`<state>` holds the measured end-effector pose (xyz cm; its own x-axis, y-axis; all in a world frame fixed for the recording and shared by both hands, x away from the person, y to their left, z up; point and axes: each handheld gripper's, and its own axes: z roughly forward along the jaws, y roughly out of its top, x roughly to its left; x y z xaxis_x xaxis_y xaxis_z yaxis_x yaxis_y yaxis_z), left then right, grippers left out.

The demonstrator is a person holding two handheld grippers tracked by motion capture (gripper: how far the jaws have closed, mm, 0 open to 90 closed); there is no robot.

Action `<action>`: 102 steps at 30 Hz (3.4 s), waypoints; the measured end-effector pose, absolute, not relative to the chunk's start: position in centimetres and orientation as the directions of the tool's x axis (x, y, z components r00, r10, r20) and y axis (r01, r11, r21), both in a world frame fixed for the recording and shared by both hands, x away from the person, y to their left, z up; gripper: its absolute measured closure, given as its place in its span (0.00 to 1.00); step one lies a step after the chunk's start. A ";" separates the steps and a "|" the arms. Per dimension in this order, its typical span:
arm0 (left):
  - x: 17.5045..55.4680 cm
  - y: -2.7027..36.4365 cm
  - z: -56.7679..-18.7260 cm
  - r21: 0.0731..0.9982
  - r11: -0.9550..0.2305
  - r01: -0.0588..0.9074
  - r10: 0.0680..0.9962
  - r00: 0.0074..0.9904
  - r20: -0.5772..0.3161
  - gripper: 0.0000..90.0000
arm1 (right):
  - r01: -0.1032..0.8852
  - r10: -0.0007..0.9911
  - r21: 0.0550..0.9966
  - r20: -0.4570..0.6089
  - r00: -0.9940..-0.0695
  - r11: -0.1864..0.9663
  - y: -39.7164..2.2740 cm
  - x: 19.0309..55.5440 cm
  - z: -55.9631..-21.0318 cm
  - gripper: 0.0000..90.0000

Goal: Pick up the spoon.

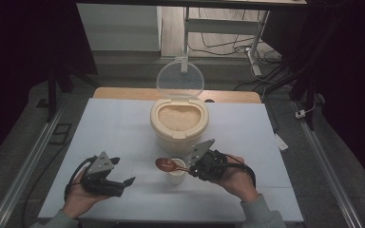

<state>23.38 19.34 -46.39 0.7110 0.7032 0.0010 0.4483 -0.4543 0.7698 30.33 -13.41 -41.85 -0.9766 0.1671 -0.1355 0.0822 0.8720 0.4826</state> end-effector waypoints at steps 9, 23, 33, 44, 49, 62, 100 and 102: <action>24.2 16.2 -43.9 0.770 -0.509 0.385 0.625 0.780 0.023 0.16 | 0.070 0.156 0.489 -0.138 -0.978 0.870 -13.1 30.1 -41.9 0.89; 25.7 11.2 -42.1 0.726 -0.618 0.302 0.494 0.867 0.060 0.19 | 0.057 0.146 0.485 -0.147 -0.978 0.873 -12.8 30.0 -41.9 0.89; 27.3 9.3 -42.8 0.679 -0.672 0.295 0.449 0.892 0.056 0.24 | 0.035 0.131 0.500 -0.159 -0.979 0.865 -12.6 29.8 -42.0 0.90; 27.8 7.4 -43.2 0.616 -0.754 0.229 0.339 0.938 0.067 0.40 | -0.037 0.068 0.523 -0.181 -0.981 0.852 -12.1 28.8 -41.5 0.89; 27.9 6.9 -43.5 0.595 -0.779 0.197 0.295 0.953 0.071 0.53 | -0.096 0.019 0.522 -0.210 -0.978 0.848 -11.8 28.3 -41.5 0.89; 27.4 6.0 -44.1 0.549 -0.827 0.116 0.205 0.973 0.103 0.82 | -0.192 -0.064 0.478 -0.271 -0.961 0.857 -11.4 27.5 -41.5 0.89; 27.7 7.9 -43.2 0.713 -0.678 0.181 0.450 0.868 0.208 0.88 | 0.258 0.609 0.902 -0.008 -0.793 0.347 -17.9 28.7 -39.8 0.40; 27.7 7.9 -43.1 0.718 -0.672 0.180 0.455 0.865 0.210 0.88 | 0.274 0.625 0.900 0.003 -0.780 0.338 -17.9 28.5 -39.9 0.38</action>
